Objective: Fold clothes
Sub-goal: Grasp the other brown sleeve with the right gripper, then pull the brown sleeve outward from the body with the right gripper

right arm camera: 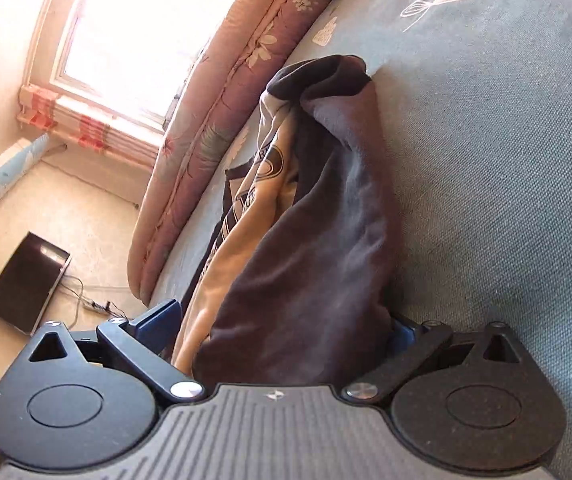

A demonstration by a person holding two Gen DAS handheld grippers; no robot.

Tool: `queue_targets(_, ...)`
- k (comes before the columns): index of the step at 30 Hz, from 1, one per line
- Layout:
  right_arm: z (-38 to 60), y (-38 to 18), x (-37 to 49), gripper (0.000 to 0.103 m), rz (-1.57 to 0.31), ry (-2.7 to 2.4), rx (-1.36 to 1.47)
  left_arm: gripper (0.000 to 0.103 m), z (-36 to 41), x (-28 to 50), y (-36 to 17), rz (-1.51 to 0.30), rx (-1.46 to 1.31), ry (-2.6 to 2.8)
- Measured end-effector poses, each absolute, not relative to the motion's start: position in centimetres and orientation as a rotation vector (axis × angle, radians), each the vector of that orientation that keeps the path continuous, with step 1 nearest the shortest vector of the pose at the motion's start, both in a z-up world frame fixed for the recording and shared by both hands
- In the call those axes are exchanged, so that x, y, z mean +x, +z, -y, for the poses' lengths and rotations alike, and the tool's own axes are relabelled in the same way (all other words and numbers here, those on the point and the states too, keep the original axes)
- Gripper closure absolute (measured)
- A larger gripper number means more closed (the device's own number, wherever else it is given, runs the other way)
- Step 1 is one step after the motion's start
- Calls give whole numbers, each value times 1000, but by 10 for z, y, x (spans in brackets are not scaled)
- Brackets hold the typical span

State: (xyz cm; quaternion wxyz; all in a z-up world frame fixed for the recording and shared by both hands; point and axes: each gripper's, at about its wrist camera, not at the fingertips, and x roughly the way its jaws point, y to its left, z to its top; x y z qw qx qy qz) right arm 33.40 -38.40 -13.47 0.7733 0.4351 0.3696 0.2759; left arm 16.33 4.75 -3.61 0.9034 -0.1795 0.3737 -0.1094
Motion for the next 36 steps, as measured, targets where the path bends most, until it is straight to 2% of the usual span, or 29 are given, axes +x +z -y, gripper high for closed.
queue_targets(1,390,-140,333,35,-795,579,952,42,-48,161,-37,-772,-379,-230)
queue_targets(2,397,-148,330,51,-796,555,951,42,-49,159,-38,-776,-386,-232)
queue_targets(3,404,-159,326,96,-798,533,952,42,-50,158,-39,-785,-387,-227)
queue_targets(4,409,-165,324,100,-793,554,957,42,-49,157,-40,-795,-380,-216)
queue_targets(10,404,-139,339,96,-899,482,915,42,-54,144,-28,-759,-386,-217)
queue_targets(20,456,-33,354,96,-790,287,364,42,-52,144,-26,-760,-386,-219)
queue_targets(28,494,-5,380,96,-783,83,-15,41,-47,149,-26,-768,-375,-225)
queue_targets(35,512,-9,395,95,-785,12,-2,42,-43,152,-29,-784,-366,-224)
queue_targets(36,514,-10,397,89,-786,6,4,42,-42,152,-29,-785,-365,-225)
